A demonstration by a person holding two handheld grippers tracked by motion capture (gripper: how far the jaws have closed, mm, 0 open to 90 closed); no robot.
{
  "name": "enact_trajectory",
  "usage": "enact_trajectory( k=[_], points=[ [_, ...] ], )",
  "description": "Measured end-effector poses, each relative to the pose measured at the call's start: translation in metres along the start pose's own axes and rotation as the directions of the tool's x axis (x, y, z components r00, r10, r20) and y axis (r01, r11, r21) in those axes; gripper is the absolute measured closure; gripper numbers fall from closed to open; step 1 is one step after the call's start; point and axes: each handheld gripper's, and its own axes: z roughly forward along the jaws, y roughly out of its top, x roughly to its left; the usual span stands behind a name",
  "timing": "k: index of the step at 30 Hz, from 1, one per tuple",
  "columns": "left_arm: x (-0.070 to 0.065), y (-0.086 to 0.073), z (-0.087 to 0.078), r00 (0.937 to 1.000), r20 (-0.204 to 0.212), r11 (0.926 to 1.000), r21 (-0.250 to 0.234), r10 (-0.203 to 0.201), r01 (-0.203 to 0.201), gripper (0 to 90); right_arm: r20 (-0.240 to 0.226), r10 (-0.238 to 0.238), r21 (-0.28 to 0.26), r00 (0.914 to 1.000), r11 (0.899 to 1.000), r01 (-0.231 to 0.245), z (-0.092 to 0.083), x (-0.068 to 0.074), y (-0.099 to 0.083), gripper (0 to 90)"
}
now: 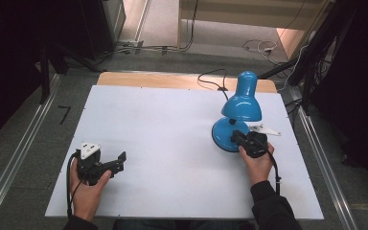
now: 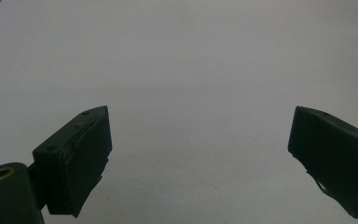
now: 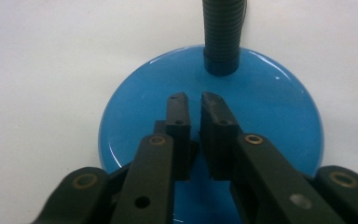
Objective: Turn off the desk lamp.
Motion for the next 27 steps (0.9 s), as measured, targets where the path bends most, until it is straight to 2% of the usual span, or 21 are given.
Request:
enact_trajectory(
  k=[2, 6, 7, 8, 9, 14, 27],
  points=[
    [-0.0003, 0.0, -0.0001, 1.0, 0.001, 1.0, 0.0, 0.0, 0.0, 6.8, 0.003, 0.001, -0.005, 1.0, 1.0, -0.001, -0.002, -0.0014, 0.0009, 68.8],
    [-0.0001, 0.0, 0.0, 1.0, 0.0, 1.0, 0.0, 0.0, 0.0, 6.8, -0.002, 0.015, -0.011, 0.9999, 1.0, -0.015, -0.0041, -0.0037, 0.0017, 62.5],
    [0.0, 0.0, 0.0, 1.0, 0.001, 1.0, 0.001, 0.0, 0.0, 6.8, -0.005, 0.017, -0.016, 0.9998, 1.0, -0.017, -0.0048, -0.0044, 0.002, 59.0],
    [-0.0001, 0.0, 0.0002, 1.0, 0.0, 1.0, 0.0, -0.001, 0.001, 6.8, -0.011, 0.022, -0.018, 0.9997, 1.0, -0.022, -0.0061, -0.0046, 0.0024, 51.7],
    [-0.0001, 0.0, 0.0002, 1.0, 0.0, 1.0, 0.001, 0.0, 0.0, 6.8, -0.011, 0.022, -0.018, 0.9997, 1.0, -0.022, -0.0061, -0.0046, 0.0024, 51.7],
    [-0.0003, 0.0001, -0.0001, 1.0, 0.002, 1.0, 0.001, -0.001, 0.001, 6.8, -0.012, 0.016, -0.018, 0.9998, 1.0, -0.016, -0.0068, -0.0042, 0.0024, 38.8],
    [-0.0002, 0.0, 0.0002, 1.0, 0.002, 1.0, 0.002, 0.0, 0.0, 6.9, 0.007, 0.028, -0.014, 0.9996, 1.0, -0.028, -0.0072, -0.0051, 0.0017, 21.1]
  ],
)
